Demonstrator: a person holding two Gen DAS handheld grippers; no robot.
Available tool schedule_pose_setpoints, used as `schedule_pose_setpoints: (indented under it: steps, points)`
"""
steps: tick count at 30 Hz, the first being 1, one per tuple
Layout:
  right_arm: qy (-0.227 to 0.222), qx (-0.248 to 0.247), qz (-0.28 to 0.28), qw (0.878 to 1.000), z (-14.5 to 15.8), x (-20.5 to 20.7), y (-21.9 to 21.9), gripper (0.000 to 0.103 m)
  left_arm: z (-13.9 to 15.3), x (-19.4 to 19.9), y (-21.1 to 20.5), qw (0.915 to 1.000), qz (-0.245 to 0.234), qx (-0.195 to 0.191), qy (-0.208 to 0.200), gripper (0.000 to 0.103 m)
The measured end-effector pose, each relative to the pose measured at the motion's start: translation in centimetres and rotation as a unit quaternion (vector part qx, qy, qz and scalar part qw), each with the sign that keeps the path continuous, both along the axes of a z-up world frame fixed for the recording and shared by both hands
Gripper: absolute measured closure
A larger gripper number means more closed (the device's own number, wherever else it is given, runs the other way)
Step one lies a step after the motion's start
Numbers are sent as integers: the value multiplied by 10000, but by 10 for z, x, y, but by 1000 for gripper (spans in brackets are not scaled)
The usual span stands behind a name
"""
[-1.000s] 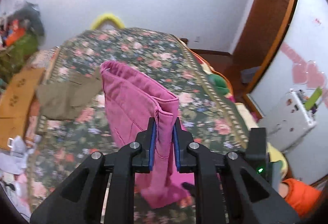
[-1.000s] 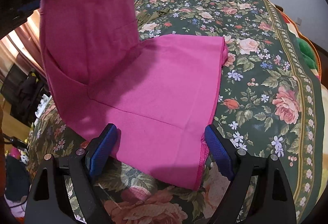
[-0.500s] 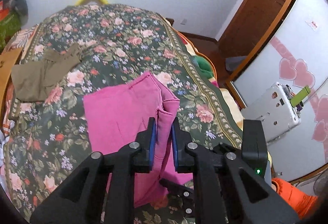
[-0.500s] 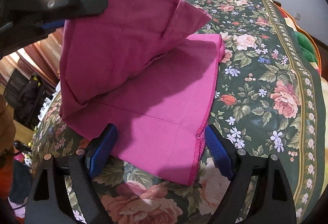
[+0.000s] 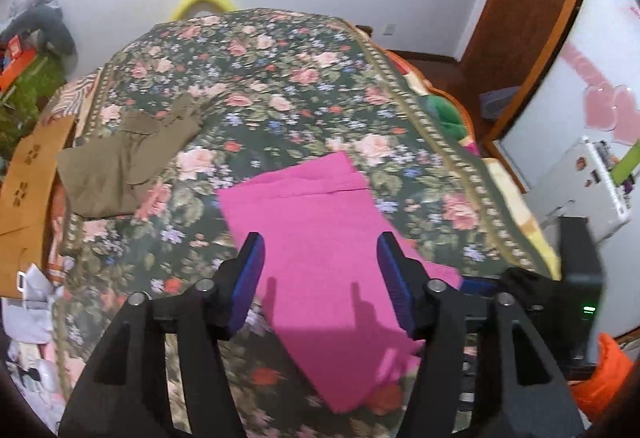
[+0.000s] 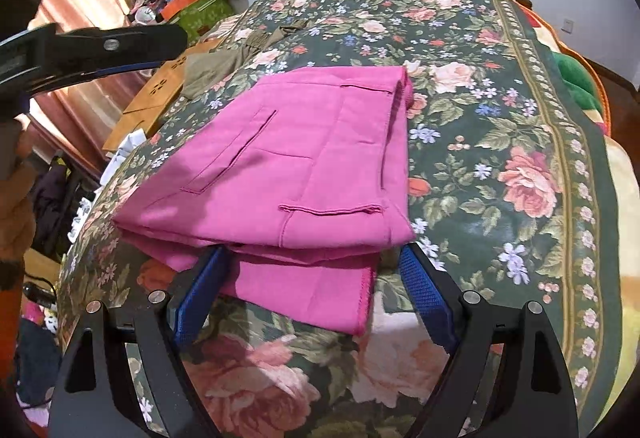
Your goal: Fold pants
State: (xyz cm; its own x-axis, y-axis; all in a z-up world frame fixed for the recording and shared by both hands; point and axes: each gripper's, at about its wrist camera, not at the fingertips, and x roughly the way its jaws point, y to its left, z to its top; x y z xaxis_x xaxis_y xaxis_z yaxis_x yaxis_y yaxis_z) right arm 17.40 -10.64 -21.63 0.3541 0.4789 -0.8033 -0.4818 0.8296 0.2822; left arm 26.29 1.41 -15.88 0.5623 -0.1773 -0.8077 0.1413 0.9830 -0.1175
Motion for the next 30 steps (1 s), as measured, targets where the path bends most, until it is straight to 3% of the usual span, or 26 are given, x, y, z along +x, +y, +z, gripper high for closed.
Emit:
schedule_pose_setpoints:
  steps: [10,15,18,21,25,30]
  points:
    - [-224,-160,-399,9988,10,1,-30,18,-38,72,22,9967,54,589,561,30]
    - [-232,-98,-812,9964,11,7,-52,18,-78,107,23,9917,66,697,1079,30]
    - [-216,-108,-986,9948,11,13,-63,18,-106,122,23,9851,38,1005,1394,28]
    - [-228,-125,-1105,9935,12,18,-72,18,-127,126,29,9827,-8,1025,1545,17]
    - [-236,-146,-1151,9930,12,22,-75,18,-133,117,40,9852,-173,783,1515,15]
    - [-282,-72,-1131,9932,15,24,-73,18,-124,91,42,9857,-221,991,1346,15]
